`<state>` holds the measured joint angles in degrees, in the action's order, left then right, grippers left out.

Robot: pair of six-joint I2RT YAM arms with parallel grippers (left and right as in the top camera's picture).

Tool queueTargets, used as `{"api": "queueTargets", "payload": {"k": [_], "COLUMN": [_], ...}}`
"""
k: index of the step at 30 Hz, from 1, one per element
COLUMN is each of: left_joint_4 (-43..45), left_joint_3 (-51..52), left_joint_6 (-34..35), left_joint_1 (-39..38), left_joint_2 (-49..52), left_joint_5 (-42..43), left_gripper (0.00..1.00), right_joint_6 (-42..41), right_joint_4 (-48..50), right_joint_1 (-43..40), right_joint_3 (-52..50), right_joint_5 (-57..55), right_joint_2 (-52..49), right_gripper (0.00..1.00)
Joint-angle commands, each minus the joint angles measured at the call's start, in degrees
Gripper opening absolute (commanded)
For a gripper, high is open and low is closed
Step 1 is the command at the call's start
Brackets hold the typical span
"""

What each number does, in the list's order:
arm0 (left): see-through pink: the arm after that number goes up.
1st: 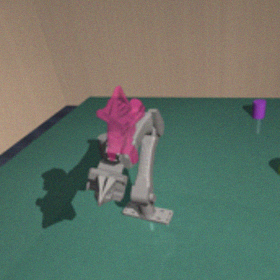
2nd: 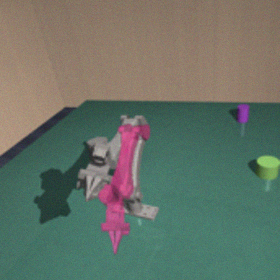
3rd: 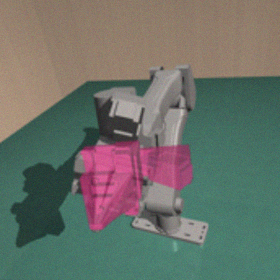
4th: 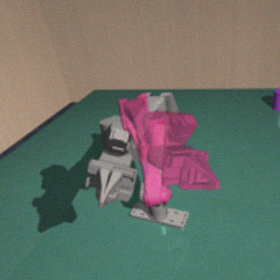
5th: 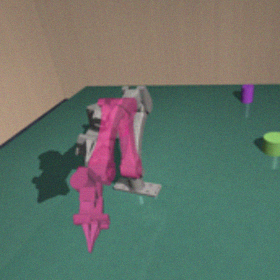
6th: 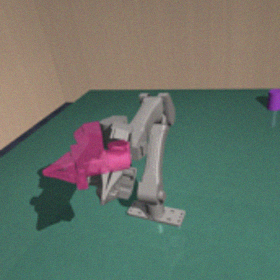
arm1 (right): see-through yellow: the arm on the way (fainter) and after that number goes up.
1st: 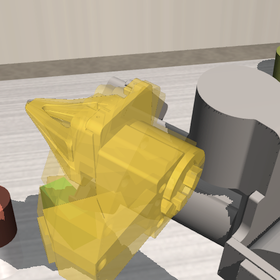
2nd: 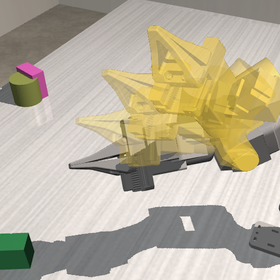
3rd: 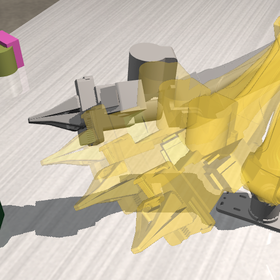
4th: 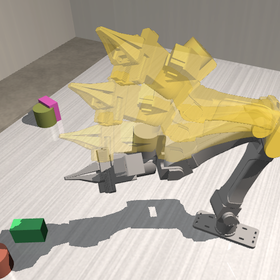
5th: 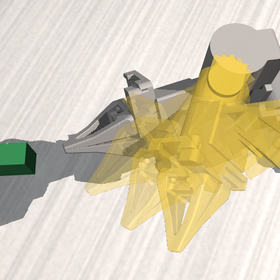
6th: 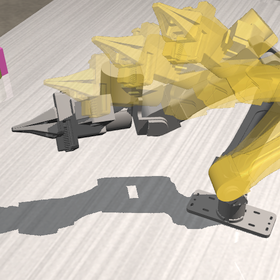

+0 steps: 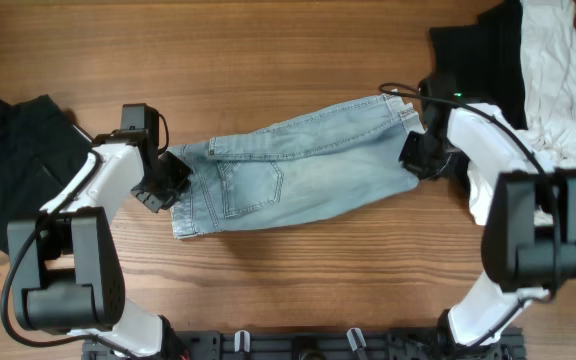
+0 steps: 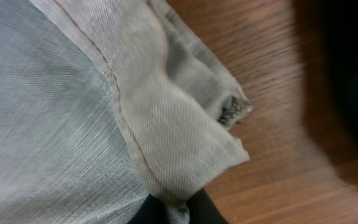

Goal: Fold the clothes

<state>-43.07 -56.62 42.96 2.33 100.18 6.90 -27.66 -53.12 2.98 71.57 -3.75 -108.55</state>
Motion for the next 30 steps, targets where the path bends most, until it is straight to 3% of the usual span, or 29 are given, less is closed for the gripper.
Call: {"api": "queueTargets", "payload": {"k": [1, 3, 5, 11, 15, 17, 18, 27, 28, 29, 30], "left_joint_4": [0.4, 0.3, 0.3, 0.2, 0.2, 0.2, 0.1, 0.2, 0.2, 0.2, 0.1], "left_joint_3": [1.4, 1.4, 1.4, 1.4, 1.4, 1.4, 1.4, 1.4, 1.4, 1.4, 1.4], "left_joint_6": [-4.1, -5.3, -5.2, -5.2, -5.2, -5.2, -5.2, -5.2, -5.2, -5.2, -5.2], "left_joint_1": [1.3, 1.3, 1.3, 1.3, 1.3, 1.3, 1.3, 1.3, 1.3, 1.3, 1.3], "left_joint_2": [1.5, 1.5, 1.5, 1.5, 1.5, 1.5, 1.5, 1.5, 1.5, 1.5, 1.5], "left_joint_5": [-3.9, -4.0, -3.9, -3.9, -3.9, -3.9, -3.9, -3.9, -3.9, -3.9, -3.9], "left_gripper": [0.21, 0.22, 0.22, 0.22, 0.23, 0.23, 0.23, 0.24, 0.24, 0.25, 0.27], "right_joint_6": [1.5, 10.1, 10.3, 4.7, 0.3, 0.3, 0.3, -5.8, -5.7, -5.1, -4.5], "right_joint_4": [6.8, 13.1, 15.3, 18.5, 24.3, 29.3, 31.6, 49.6, 49.0, 47.7, 45.1], "right_joint_1": [-1.8, -1.8, -1.8, -1.4, -1.2, -0.7, -0.7, -1.2, -1.2, -1.2, -1.3], "right_joint_3": [0.6, 0.6, 0.5, 0.5, 0.5, 0.5, 0.5, 2.1, 2.1, 2.1, 2.1], "right_joint_5": [-5.4, 3.3, 7.7, 16.3, 17.4, 20.8, 22.0, 22.6, 22.6, 22.5, 20.7], "right_joint_2": [10.5, 12.3, 11.3, 1.9, -3.8, -5.7, -6.0, -5.8, -5.8, -5.8, -5.8], "right_gripper": [0.59, 0.58, 0.59, 0.59, 0.50, 0.12, 0.04, 0.04, 0.10, 0.34, 0.43]}}
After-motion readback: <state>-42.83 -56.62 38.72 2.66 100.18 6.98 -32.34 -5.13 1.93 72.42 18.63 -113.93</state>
